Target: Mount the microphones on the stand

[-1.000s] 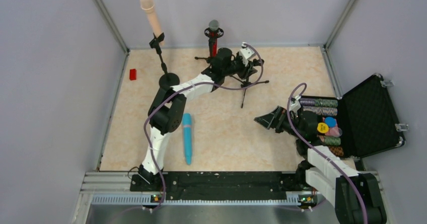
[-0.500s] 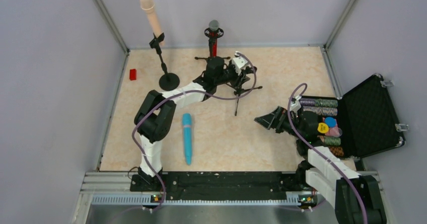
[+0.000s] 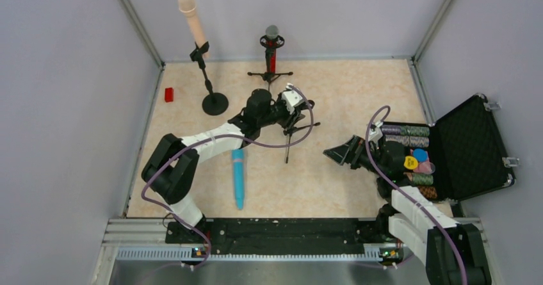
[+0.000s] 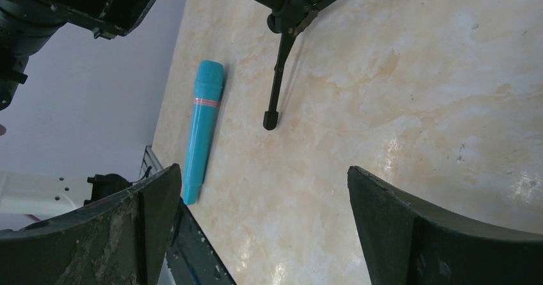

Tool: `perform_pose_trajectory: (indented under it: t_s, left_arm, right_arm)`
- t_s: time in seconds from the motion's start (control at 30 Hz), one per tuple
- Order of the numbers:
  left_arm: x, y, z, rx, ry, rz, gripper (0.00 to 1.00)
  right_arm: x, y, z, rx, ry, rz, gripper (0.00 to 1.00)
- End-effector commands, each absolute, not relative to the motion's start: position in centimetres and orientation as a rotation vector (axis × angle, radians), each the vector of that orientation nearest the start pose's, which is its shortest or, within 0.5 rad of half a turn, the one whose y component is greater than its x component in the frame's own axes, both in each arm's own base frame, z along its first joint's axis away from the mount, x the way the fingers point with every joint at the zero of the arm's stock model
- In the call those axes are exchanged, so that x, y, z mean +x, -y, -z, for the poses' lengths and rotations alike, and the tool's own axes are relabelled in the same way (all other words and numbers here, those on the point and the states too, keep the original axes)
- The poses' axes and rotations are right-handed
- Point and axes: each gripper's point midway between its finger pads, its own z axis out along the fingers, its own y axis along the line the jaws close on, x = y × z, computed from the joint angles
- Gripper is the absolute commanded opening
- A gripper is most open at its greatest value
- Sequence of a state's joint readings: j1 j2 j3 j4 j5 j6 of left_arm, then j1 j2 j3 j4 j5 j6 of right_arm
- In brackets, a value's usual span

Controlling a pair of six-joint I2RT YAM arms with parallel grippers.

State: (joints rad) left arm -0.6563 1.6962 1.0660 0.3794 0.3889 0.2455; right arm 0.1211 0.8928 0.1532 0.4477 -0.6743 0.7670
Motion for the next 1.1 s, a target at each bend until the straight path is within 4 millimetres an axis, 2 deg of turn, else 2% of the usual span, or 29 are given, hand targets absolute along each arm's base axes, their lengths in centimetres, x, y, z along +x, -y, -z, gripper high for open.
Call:
perform_pose_trajectory:
  t_s: [0.0,0.27,0.57,0.77,0.8,0.97,1.03,1.07]
  left_arm:
    - [37.0,34.3,-22.7,1.013,-1.386,0.547,0.0]
    - [37.1,32.2,-22.8,1.036,-1.374,0.627,0.0]
    - [35.0,31.2,-23.6,1.111,-1.3,0.795,0.0]
    - [34.4,30.7,-23.2,1.134,-1.303,0.879,0.0]
    - [34.4,30.7,-23.0,1.136,-1.306,0.884,0.04]
    - [34.5,30.4,-22.4,1.141,-1.335,0.856,0.56]
    - [34.5,30.1,-22.3,1.136,-1.344,0.843,0.73]
    - [34.5,30.0,-22.2,1.136,-1.344,0.835,0.78]
  right_arm:
    - [24.6,-16.0,-14.1,0.077,-1.896,-1.205,0.98]
    - [24.6,-16.0,-14.1,0.077,-1.896,-1.204,0.98]
    - [24.7,-16.0,-14.0,0.075,-1.897,-1.195,0.98]
    - [24.9,-15.9,-14.0,0.077,-1.893,-1.185,0.98]
    - [25.0,-15.8,-13.9,0.079,-1.896,-1.183,0.98]
    - [25.0,-15.8,-13.7,0.084,-1.902,-1.176,0.98]
    - [25.0,-15.7,-13.6,0.089,-1.905,-1.173,0.98]
    - [25.0,-15.7,-13.6,0.087,-1.905,-1.172,0.98]
